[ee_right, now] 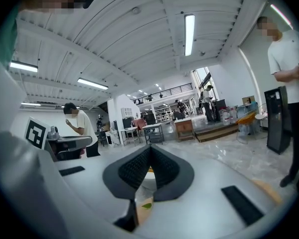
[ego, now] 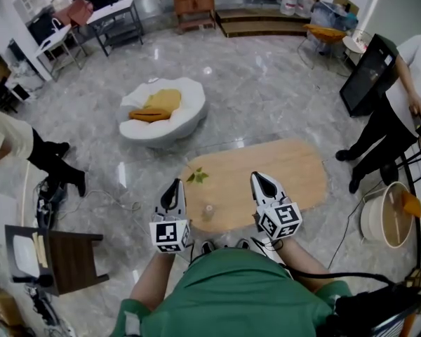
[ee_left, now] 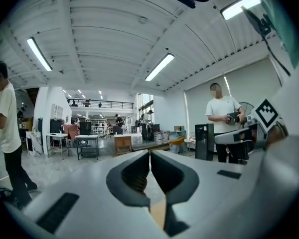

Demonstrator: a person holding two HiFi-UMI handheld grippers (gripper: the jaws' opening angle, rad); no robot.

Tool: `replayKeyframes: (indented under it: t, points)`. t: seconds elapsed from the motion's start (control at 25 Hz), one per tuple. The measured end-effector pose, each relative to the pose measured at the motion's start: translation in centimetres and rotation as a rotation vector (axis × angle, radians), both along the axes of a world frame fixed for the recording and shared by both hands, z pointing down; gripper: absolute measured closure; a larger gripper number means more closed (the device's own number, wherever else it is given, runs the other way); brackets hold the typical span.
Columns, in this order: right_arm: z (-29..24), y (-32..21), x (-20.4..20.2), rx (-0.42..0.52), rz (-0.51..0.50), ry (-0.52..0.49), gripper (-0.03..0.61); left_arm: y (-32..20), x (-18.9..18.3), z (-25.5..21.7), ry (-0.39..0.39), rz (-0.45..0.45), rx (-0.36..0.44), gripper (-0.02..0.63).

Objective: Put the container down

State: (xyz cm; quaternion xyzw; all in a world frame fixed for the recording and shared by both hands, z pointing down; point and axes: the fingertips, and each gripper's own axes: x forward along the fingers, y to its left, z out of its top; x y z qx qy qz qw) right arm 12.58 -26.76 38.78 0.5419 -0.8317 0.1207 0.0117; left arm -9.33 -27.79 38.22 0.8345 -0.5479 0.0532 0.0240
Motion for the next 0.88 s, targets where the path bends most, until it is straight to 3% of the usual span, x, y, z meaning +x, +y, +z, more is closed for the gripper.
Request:
replayKeyframes:
  t: [0.88]
  points:
    - [1.1, 1.2, -0.8, -0.024, -0.034, 0.01, 0.565, 1.7, -0.6, 2.2, -0.022, -0.02, -0.038, 0.586]
